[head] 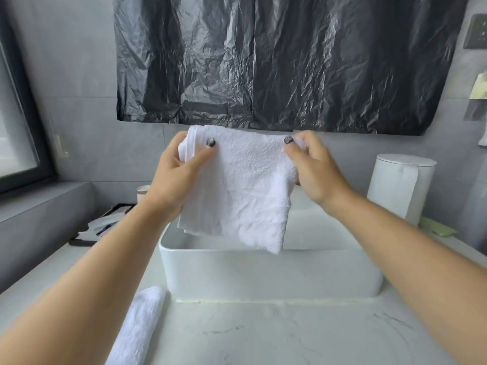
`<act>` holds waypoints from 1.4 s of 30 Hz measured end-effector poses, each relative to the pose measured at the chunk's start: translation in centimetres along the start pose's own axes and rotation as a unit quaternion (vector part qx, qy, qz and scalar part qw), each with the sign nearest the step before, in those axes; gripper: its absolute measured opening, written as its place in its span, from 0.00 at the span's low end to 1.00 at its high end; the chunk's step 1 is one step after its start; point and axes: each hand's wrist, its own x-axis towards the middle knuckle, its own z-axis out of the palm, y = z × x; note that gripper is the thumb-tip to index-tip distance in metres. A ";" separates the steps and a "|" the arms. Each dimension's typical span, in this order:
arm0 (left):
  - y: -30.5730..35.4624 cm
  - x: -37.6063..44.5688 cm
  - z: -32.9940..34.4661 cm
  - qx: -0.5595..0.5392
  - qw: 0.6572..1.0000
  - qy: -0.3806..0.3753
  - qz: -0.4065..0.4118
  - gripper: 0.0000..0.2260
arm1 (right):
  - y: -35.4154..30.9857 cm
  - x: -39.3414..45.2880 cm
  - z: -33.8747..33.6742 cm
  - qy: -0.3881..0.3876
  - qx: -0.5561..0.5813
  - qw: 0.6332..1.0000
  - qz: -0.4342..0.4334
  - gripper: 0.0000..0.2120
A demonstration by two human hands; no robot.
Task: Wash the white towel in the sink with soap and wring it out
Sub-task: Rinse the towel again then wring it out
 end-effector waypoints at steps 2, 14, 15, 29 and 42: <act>-0.3 -2.0 -1.1 0.073 0.997 0.004 0.014 0.02 | 0.1 -2.4 2.4 0.041 0.062 0.997 0.029 0.09; -4.1 -10.0 -12.8 0.362 0.890 0.009 -0.276 0.18 | -0.3 -12.9 14.8 -0.123 -0.046 0.987 0.095 0.07; -4.5 -10.2 -14.1 0.377 0.868 -0.004 -0.324 0.19 | -0.4 -13.3 15.9 -0.160 -0.062 0.979 0.109 0.09; -10.7 -11.9 -20.8 0.480 0.798 0.059 -0.361 0.20 | 2.8 -17.2 24.3 -0.261 0.002 0.923 0.283 0.27; -12.1 -16.1 -16.2 0.659 0.695 -0.193 -0.214 0.44 | 3.1 -19.5 24.9 -0.362 -0.175 0.915 0.019 0.29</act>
